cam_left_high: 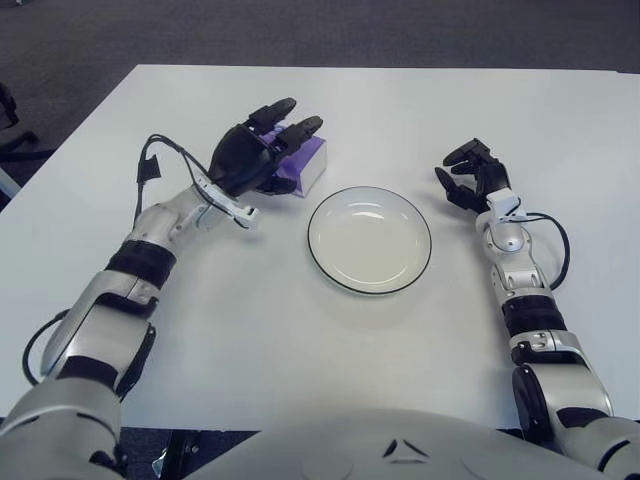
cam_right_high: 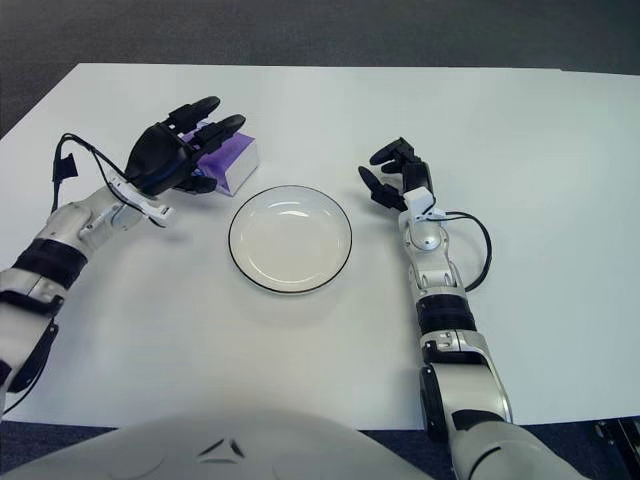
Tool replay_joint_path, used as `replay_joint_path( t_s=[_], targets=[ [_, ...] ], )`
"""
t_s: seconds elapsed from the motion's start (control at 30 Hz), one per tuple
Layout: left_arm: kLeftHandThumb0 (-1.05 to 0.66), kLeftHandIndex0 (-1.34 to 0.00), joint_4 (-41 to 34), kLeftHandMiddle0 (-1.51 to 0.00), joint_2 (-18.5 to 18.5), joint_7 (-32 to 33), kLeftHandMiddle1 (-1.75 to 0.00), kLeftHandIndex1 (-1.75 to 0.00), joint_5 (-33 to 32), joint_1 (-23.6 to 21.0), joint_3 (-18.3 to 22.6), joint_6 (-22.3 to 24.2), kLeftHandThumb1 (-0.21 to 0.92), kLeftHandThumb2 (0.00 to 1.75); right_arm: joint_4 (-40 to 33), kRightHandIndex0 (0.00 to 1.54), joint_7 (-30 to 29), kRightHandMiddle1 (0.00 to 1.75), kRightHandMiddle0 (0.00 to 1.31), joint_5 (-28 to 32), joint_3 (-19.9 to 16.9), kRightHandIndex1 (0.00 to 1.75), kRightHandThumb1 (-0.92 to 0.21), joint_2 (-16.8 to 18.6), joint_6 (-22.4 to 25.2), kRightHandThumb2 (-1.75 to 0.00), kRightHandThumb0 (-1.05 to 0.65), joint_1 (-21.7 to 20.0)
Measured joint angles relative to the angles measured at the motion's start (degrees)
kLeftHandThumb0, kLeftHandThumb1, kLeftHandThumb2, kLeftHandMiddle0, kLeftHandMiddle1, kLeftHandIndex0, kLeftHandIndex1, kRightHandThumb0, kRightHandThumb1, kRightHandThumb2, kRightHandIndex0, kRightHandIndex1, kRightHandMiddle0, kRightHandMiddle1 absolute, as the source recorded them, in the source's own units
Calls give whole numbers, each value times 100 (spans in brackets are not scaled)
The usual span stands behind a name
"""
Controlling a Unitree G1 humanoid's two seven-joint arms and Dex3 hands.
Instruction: Put the tissue paper into the plate.
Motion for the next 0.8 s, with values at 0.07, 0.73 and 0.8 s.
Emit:
replay_joint_path(
  t_s=[0.07,0.73,0.8],
  targets=[
    [-87,-39,240,-30,-33,144,0,0,56,-156,-84,-12,92,82,0,72,0,155,44,-1,3,161,-83,0,2,-47,-37,-1],
    [-97,-36,2525,-33,-298,44,0,0,-132,-1351,-821,-951,92,61,0,71,1,154,44,-8,12,161,-83,-14,66,-46,-37,-1],
    [-100,-32,2614,-30,-302,-249,0,0,-232,-1384,-823,-987,92,63,0,71,1,154,44,-8,13,161,-83,-14,66,-46,-37,-1]
  ],
)
